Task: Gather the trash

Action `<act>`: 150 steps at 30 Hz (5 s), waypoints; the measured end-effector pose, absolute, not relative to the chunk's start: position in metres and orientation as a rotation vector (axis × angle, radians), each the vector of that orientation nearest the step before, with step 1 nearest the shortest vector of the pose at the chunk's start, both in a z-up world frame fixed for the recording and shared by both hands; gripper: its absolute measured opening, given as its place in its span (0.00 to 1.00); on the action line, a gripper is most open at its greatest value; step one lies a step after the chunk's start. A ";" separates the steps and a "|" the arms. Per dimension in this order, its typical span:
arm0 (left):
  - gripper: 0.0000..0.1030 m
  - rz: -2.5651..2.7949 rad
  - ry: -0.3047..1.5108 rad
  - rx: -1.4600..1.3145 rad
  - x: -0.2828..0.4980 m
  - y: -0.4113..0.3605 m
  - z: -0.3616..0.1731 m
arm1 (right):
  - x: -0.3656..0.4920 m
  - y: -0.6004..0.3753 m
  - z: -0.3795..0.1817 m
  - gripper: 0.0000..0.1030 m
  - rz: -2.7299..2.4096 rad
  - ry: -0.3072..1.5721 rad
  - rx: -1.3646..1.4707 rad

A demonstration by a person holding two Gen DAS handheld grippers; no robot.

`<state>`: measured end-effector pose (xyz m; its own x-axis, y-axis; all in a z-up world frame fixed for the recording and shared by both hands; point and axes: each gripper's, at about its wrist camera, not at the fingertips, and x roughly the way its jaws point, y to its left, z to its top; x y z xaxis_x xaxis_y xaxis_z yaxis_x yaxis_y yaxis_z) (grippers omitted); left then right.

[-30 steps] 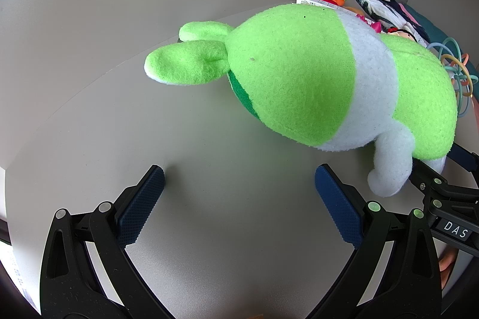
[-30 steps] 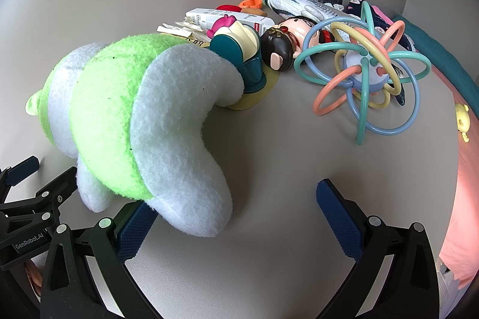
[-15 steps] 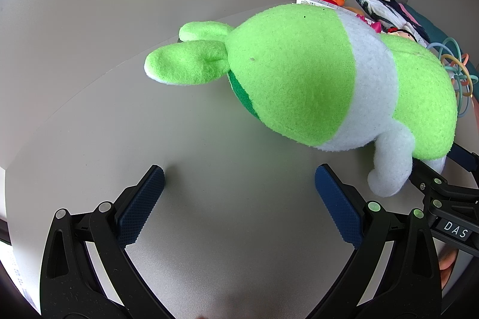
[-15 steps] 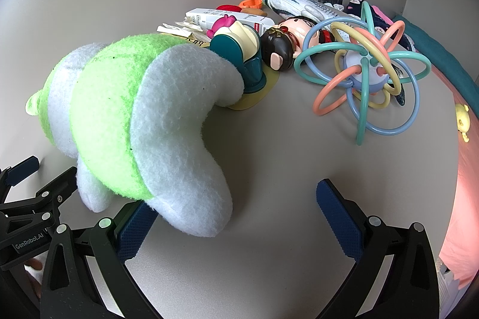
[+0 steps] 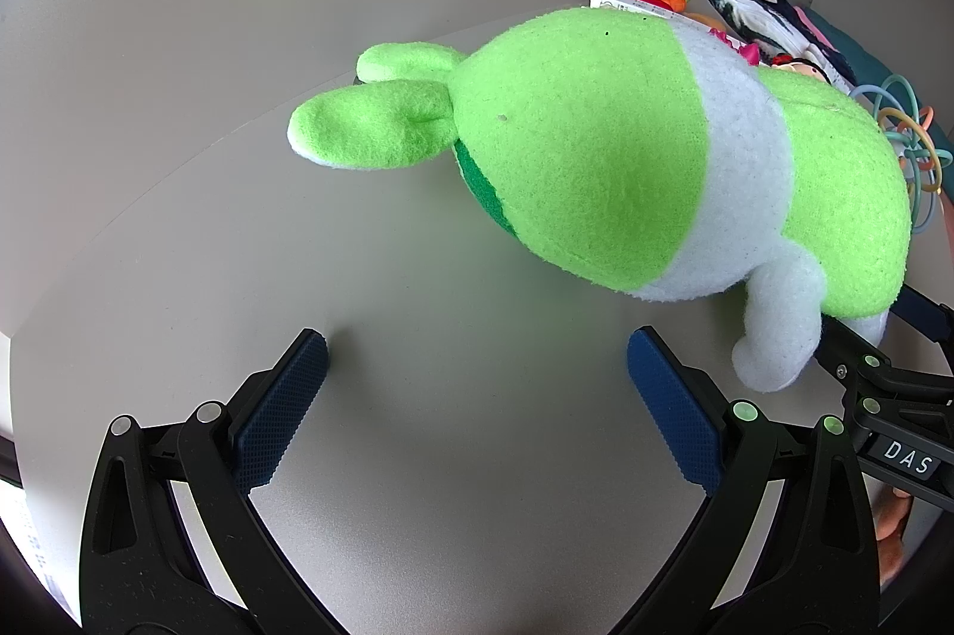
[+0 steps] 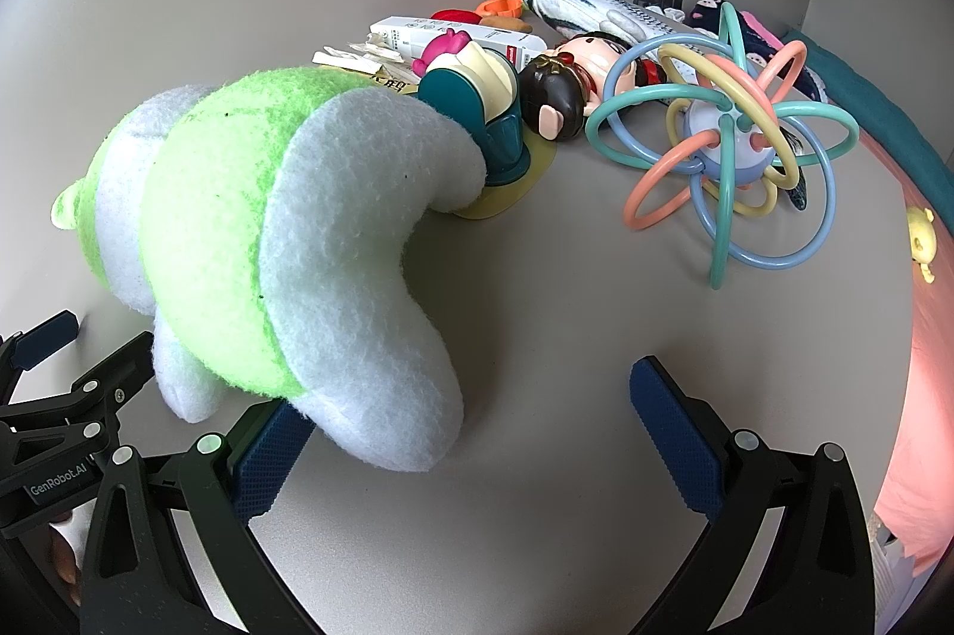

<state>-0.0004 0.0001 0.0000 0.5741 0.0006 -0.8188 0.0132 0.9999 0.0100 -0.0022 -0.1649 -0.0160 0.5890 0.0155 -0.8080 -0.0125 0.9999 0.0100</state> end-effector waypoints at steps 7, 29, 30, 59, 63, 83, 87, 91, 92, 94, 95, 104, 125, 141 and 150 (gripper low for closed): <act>0.94 -0.035 0.962 -0.070 -0.025 0.003 0.013 | -0.014 -0.175 -0.010 0.98 0.088 0.955 0.020; 0.94 0.157 1.043 -0.451 0.034 -0.058 0.051 | -0.001 -0.280 0.106 0.92 0.078 0.774 -0.006; 0.94 0.164 1.043 -0.480 0.036 -0.058 0.050 | 0.006 -0.282 0.108 0.92 0.083 0.775 -0.006; 0.15 -0.189 0.857 -0.412 0.042 -0.022 0.039 | 0.230 -0.336 0.033 0.39 -0.008 1.110 0.007; 0.19 -0.207 0.892 -0.459 0.057 -0.017 0.039 | 0.232 -0.333 0.025 0.15 -0.002 1.109 -0.030; 0.44 -0.108 0.919 -0.645 0.097 -0.013 0.033 | 0.188 -0.344 0.081 0.10 -0.026 0.943 -0.049; 0.40 -0.159 0.863 -0.592 0.086 -0.027 0.055 | 0.168 -0.355 0.107 0.10 -0.038 0.894 -0.024; 0.40 -0.203 0.780 -0.504 0.067 -0.048 0.095 | 0.141 -0.370 0.131 0.10 -0.051 0.848 0.006; 0.40 -0.211 0.763 -0.487 0.061 -0.052 0.104 | 0.131 -0.374 0.138 0.10 -0.060 0.834 0.008; 0.40 -0.241 0.728 -0.463 0.049 -0.063 0.122 | 0.108 -0.384 0.151 0.10 -0.073 0.811 0.022; 0.40 -0.259 0.707 -0.445 0.040 -0.071 0.133 | 0.099 -0.389 0.155 0.10 -0.077 0.803 0.029; 0.40 -0.425 0.646 -0.318 -0.025 -0.148 0.155 | -0.013 -0.442 0.164 0.10 -0.156 0.744 0.080; 0.43 -0.892 0.857 0.071 -0.153 -0.421 0.043 | -0.238 -0.612 0.063 0.11 -0.505 0.805 0.335; 0.94 -1.028 0.935 0.386 -0.223 -0.540 -0.033 | -0.316 -0.708 0.007 0.82 -0.784 0.828 0.451; 0.94 -0.979 0.961 0.351 -0.210 -0.533 -0.039 | -0.310 -0.709 0.004 0.82 -0.787 0.826 0.460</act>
<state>-0.2103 -0.5326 -0.0394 0.2063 -0.5412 -0.8152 0.8254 0.5437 -0.1520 -0.3101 -0.7094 0.0042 0.4275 -0.4359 -0.7920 0.7700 0.6346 0.0664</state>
